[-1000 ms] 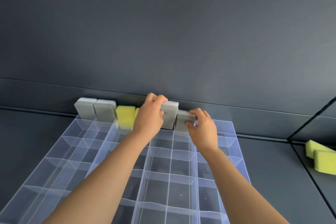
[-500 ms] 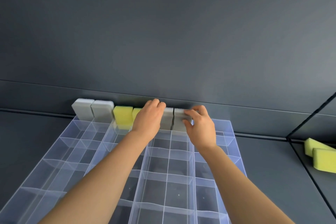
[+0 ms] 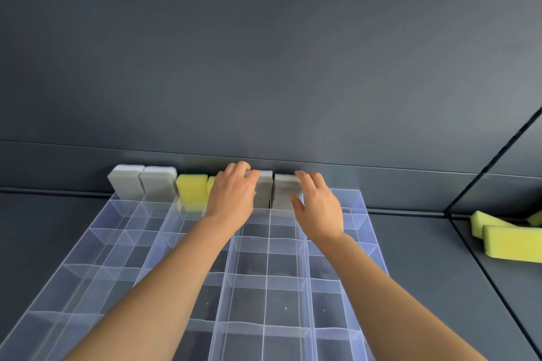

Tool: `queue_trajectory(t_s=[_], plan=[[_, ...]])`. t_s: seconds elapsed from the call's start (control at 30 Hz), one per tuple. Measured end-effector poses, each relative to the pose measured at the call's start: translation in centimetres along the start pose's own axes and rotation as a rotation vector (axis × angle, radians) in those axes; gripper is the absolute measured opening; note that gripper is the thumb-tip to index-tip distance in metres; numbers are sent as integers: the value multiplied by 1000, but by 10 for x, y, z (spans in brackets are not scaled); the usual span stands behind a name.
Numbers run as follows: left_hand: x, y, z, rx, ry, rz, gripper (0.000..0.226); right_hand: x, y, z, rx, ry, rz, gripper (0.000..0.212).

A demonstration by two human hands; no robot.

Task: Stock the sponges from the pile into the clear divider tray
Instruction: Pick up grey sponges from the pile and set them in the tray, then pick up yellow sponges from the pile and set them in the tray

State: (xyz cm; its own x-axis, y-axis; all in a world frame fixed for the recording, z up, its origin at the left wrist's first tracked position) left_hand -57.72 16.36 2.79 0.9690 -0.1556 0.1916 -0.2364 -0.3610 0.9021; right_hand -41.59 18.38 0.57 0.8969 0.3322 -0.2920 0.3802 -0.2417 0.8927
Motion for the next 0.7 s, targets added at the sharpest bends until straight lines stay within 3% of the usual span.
queue_trajectory(t_s=[0.3, 0.7], plan=[[38, 5, 13, 46, -181, 31, 31, 27, 29, 35, -58, -76, 171, 41], [170, -38, 20, -70, -461, 95, 36, 127, 91, 124, -95, -292, 416, 40]])
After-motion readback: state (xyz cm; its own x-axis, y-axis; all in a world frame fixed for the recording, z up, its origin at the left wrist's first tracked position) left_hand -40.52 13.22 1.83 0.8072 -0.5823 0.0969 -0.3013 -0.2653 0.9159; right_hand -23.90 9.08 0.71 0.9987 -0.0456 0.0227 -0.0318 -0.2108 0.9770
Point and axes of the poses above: each hand's wrist, its own z-axis away from the middle knuckle, its own y-axis out of the back of the hand, x = y × z, the point moved 5 cm from there along -z, towards the middle knuckle, and after that the axes turned 8 degrees about z, right-handed, at the moved point
